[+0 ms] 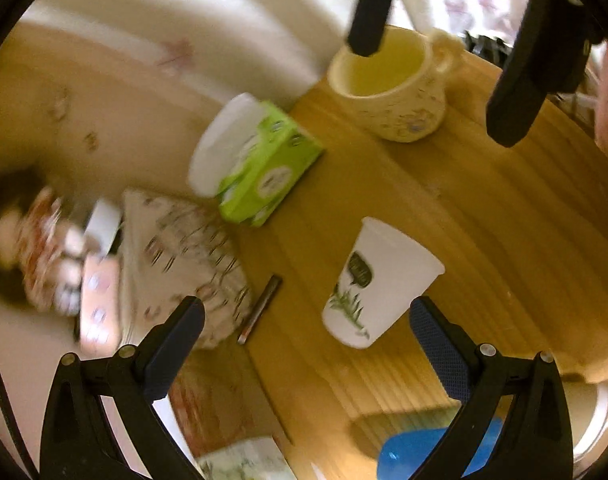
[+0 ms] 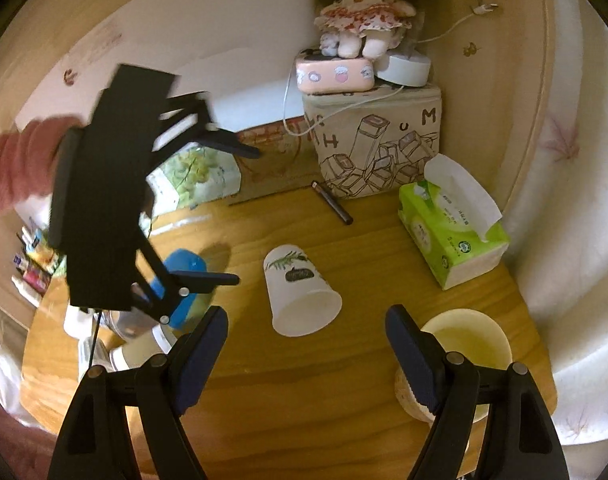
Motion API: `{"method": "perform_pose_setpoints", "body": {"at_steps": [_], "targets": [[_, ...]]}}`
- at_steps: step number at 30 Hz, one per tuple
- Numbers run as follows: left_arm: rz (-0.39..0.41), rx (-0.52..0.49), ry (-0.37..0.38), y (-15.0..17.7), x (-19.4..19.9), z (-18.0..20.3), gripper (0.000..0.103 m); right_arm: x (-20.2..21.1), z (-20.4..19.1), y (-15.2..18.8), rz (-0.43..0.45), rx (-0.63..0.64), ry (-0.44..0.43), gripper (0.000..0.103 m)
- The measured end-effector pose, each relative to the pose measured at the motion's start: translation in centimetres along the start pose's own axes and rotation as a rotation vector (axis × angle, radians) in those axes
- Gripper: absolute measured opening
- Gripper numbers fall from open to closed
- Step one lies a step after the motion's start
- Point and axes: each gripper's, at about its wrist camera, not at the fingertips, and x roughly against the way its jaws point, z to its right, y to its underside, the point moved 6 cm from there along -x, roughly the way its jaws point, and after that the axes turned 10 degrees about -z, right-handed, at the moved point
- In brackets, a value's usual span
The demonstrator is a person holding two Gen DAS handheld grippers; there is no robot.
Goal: Flip cup upright
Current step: 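Close the left gripper around the body of the panda-print cup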
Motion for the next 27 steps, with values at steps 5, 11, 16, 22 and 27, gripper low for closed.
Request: {"method": "perform_pose_setpoints", "body": {"at_steps": [5, 11, 16, 22, 27], "targets": [[0.016, -0.129, 0.054, -0.7, -2.2, 1.7, 0.102, -1.0, 0.2, 0.9, -0.045, 0.038, 0.039, 0.082], [0.016, -0.254, 0.121, -1.2, -4.3, 3.7, 0.098, -2.2, 0.2, 2.5, -0.098, 0.055, 0.032, 0.082], [-0.003, -0.312, 0.193, -1.1, -5.7, 4.7, 0.096, -3.1, -0.4, 3.1, -0.135, 0.042, -0.02, 0.082], [-0.033, -0.354, 0.263, -0.7, -7.1, 5.6, 0.091, -4.0, -1.3, 3.4, -0.168, 0.025, -0.067, 0.082], [-0.042, -0.347, 0.304, -0.7, -8.0, 5.7, 0.086, -4.5, -1.0, 3.2, -0.186, 0.021, -0.077, 0.082]]}}
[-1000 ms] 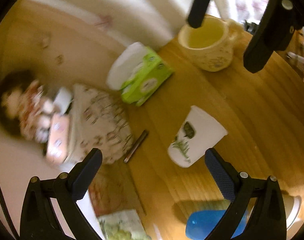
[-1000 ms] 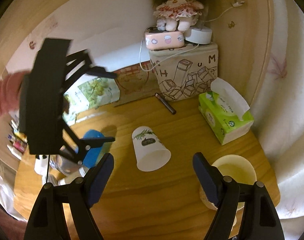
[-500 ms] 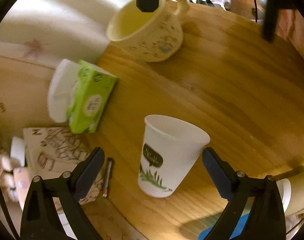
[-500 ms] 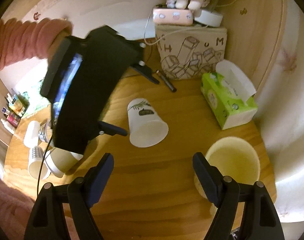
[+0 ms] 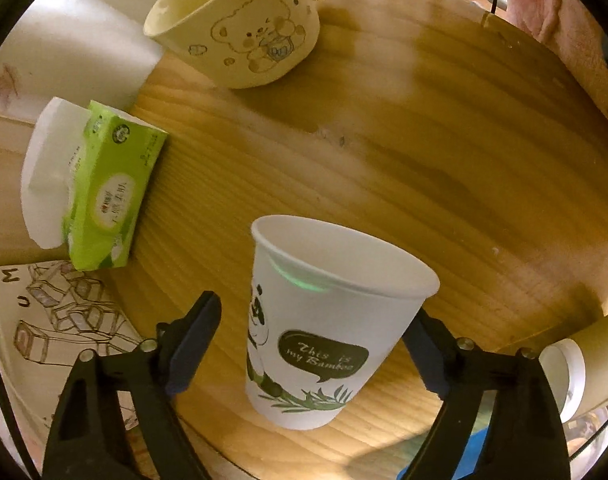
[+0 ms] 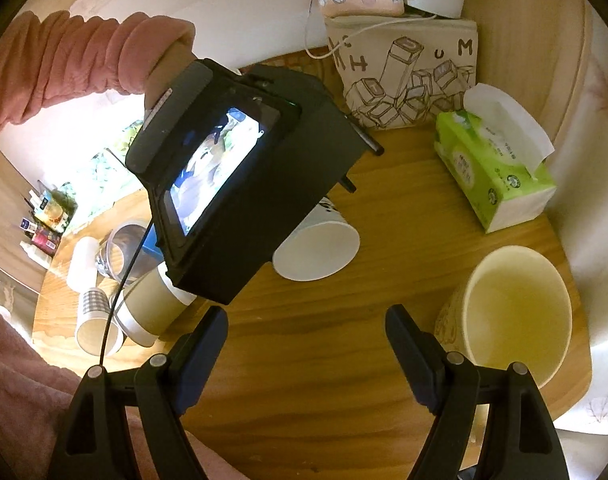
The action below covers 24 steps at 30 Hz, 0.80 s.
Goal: Flip cup upright
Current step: 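Close the left gripper around the body of the panda-print cup, then lift the panda-print cup with the left gripper and carry it across the desk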
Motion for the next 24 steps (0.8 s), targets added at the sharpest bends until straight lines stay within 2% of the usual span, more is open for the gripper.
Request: {"method": "perform_pose_setpoints", "body": {"at_steps": [2, 5, 15, 19, 24], "targets": [[-0.006, 0.003, 0.016, 0.0, -0.5, -0.1, 0.083, -0.2, 0.1, 0.0, -0.018, -0.01, -0.011, 0.082], [-0.001, 0.014, 0.045, 0.0, -1.0, -0.5, 0.072, -0.4, 0.3, 0.0, -0.034, 0.001, -0.012, 0.082], [0.004, 0.07, 0.095, 0.5, -1.7, -2.4, 0.07, -0.4, 0.4, -0.2, -0.055, -0.006, -0.025, 0.082], [-0.005, 0.127, 0.105, 1.0, -1.6, -3.4, 0.07, -0.2, 0.3, -0.1, -0.053, -0.003, -0.038, 0.082], [-0.031, 0.257, 0.183, 1.0, -2.0, -5.1, 0.07, -0.3, 0.1, 0.1, -0.056, -0.002, -0.05, 0.082]]}}
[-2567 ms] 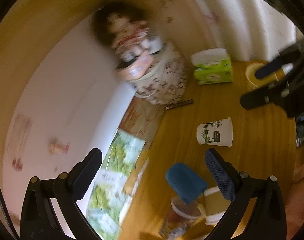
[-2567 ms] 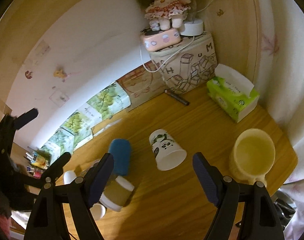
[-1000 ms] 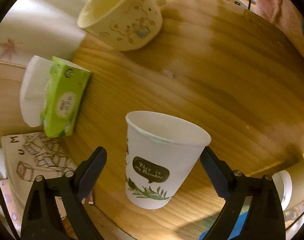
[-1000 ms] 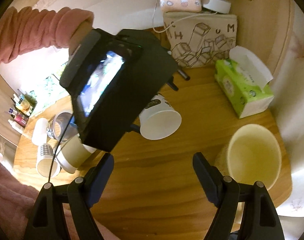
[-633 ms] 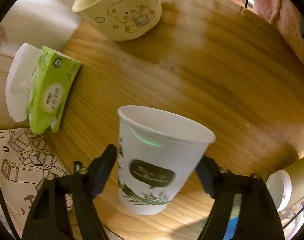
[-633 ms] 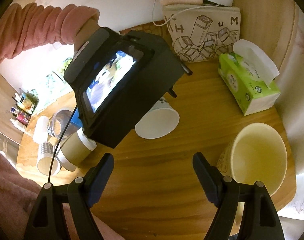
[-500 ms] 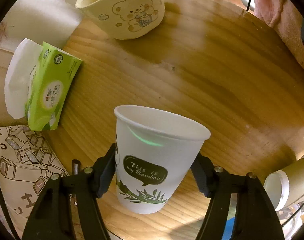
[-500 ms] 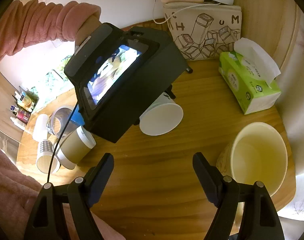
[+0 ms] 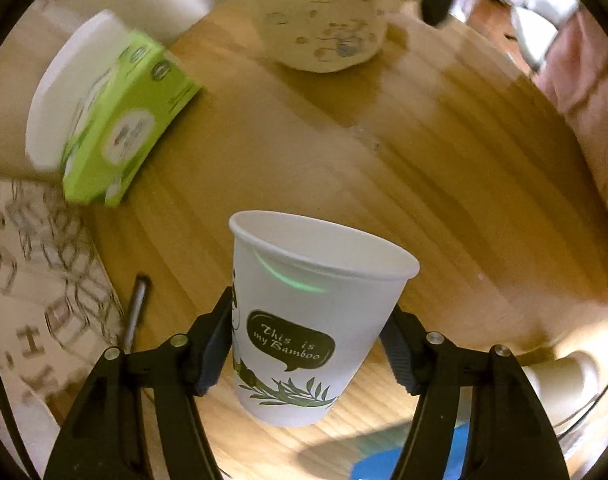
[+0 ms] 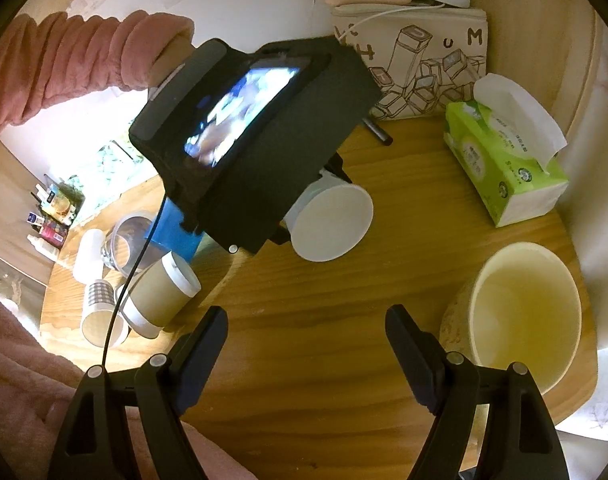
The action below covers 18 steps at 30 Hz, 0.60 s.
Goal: Flip cup upright
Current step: 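Lift the panda-print cup with the left gripper and carry it across the desk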
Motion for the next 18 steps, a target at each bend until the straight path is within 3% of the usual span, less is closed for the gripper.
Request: {"method": "perform_pose_setpoints", "body": {"at_steps": [12, 18], "targets": [[-0.028, 0.423, 0.16, 1.1, 2.0, -4.9, 0.069, 1.1, -2.2, 0.4, 0.023, 0.037, -0.042, 0.082], [-0.043, 0.637, 0.197, 2.5, 3.5, -5.6, 0.069, 2.2, -3.3, 1.0, 0.035, 0.062, -0.047, 0.082]]}}
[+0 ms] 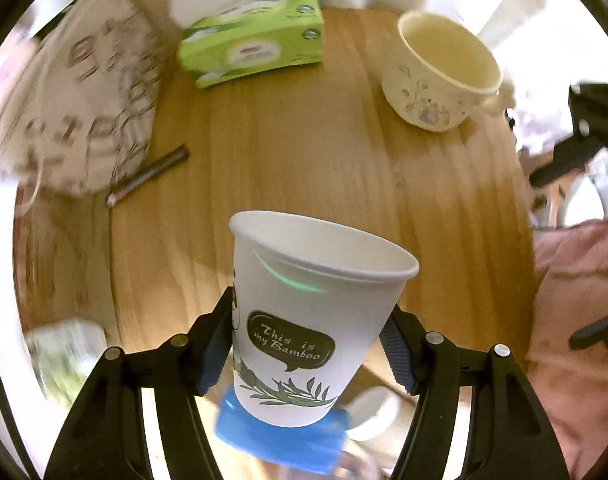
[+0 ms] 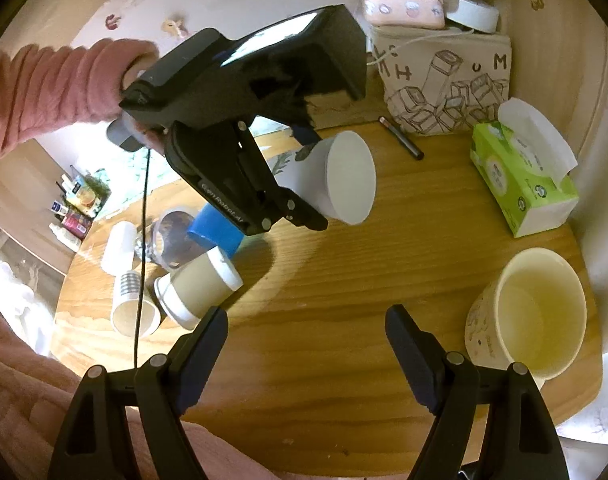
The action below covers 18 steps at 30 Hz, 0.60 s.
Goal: Flip cup upright
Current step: 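Lift the panda-print cup with the left gripper and carry it across the desk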
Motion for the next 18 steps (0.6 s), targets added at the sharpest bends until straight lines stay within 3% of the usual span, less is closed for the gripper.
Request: {"method": "perform_pose_setpoints", "body": {"at_steps": [5, 10, 18], "targets": [[-0.009, 0.169, -0.018, 1.3, 1.2, 0.8, 0.069, 1.0, -1.0, 0.8, 0.006, 0.007, -0.006, 0.082], [-0.004, 0.329, 0.021, 3.5, 3.2, 2.8, 0.069, 1.7, -2.3, 1.9, 0.012, 0.009, 0.002, 0.082], [0.013, 0.586, 0.057, 10.1, 5.3, 7.0, 0.069, 2.9, -4.6, 3.3, 0.023, 0.056, 0.003, 0.082]]}}
